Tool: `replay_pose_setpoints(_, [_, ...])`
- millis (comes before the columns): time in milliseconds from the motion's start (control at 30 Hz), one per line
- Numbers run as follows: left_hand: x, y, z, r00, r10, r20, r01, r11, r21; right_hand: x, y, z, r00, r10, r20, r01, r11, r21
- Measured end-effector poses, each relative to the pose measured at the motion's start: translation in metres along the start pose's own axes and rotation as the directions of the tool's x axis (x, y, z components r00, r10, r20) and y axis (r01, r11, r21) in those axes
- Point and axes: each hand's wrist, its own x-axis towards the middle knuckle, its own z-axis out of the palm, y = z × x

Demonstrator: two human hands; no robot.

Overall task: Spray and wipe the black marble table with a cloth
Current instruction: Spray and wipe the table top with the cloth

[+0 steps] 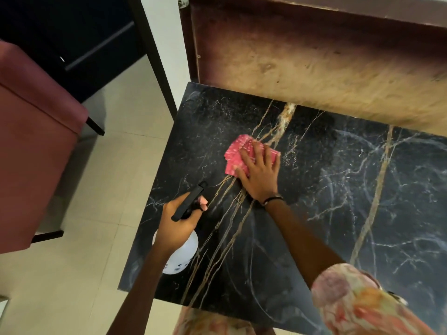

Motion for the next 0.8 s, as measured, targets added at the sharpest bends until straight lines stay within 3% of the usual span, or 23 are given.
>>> replay_pose_setpoints(133, [-0.001, 0.0, -0.003, 0.999, 0.02, 0.032, -0.02, 0.999, -0.026, -0.052, -0.042, 0.02, 0.978, -0.211, -0.002, 0.211, 0.977, -0.028])
replay_pose_setpoints(267, [-0.002, -0.001, -0.007, 0.997, 0.048, 0.056, -0.045, 0.998, -0.046, -0.125, -0.015, 0.025, 0.952, -0.304, 0.034, 0.306, 0.95, -0.057])
replay_pose_setpoints(333, [-0.003, -0.002, -0.008, 0.996, 0.055, 0.073, -0.053, 0.998, -0.037, -0.144, 0.021, 0.02, 0.968, -0.247, 0.032, 0.249, 0.964, -0.09])
replay_pose_setpoints(433, [-0.003, -0.002, -0.009, 0.993, 0.06, 0.104, -0.058, 0.998, -0.017, -0.131, 0.058, 0.01, 0.999, -0.028, 0.042, 0.031, 0.996, -0.082])
replay_pose_setpoints(567, [-0.005, -0.002, -0.011, 0.991, 0.045, 0.127, -0.045, 0.999, -0.007, -0.08, 0.028, 0.001, 0.98, 0.193, 0.046, -0.194, 0.981, 0.006])
replay_pose_setpoints(633, [-0.007, 0.0, -0.01, 0.993, 0.039, 0.114, -0.038, 0.999, -0.014, -0.069, -0.006, 0.004, 0.986, 0.155, 0.055, -0.157, 0.987, 0.022])
replay_pose_setpoints(800, [-0.02, 0.001, -0.001, 0.994, 0.022, 0.111, -0.019, 0.999, -0.026, -0.114, -0.056, 0.026, 0.989, -0.14, 0.053, 0.14, 0.99, -0.002])
